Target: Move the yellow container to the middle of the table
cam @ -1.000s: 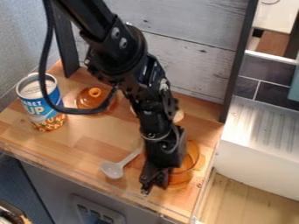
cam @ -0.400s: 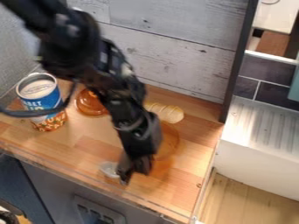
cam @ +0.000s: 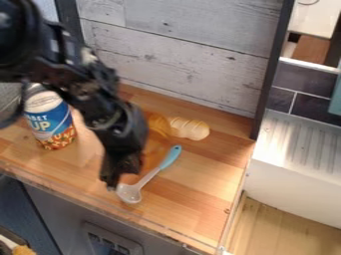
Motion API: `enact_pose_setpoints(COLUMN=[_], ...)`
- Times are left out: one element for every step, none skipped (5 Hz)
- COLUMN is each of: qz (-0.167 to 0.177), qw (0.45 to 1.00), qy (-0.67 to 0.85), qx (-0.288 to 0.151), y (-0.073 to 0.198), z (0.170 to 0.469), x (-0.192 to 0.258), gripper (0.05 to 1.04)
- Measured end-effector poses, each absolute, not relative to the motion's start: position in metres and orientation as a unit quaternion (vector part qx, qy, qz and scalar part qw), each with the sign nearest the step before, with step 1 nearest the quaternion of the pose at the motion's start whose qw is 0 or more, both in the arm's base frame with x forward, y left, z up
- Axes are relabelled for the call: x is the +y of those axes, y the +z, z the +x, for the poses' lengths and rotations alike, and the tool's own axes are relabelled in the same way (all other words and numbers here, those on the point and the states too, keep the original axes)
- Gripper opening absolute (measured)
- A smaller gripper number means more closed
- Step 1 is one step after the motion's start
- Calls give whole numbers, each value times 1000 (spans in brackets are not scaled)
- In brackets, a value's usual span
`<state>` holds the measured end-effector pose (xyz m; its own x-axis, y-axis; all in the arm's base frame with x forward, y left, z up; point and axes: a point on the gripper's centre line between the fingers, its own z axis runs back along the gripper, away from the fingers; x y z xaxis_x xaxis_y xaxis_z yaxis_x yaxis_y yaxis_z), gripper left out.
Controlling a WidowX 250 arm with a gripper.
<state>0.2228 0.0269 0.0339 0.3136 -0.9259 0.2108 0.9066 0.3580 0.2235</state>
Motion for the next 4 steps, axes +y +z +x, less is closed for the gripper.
enact_pose_setpoints(qz=[42, 46, 40, 32], qw=[831, 852, 865, 867], qy=[-537, -506, -490, -491], qx=[-138, -125, -105, -85], y=[28, 19, 2, -14], z=[227, 234, 235, 236], x=[49, 73, 87, 92], gripper=[85, 85, 85, 85])
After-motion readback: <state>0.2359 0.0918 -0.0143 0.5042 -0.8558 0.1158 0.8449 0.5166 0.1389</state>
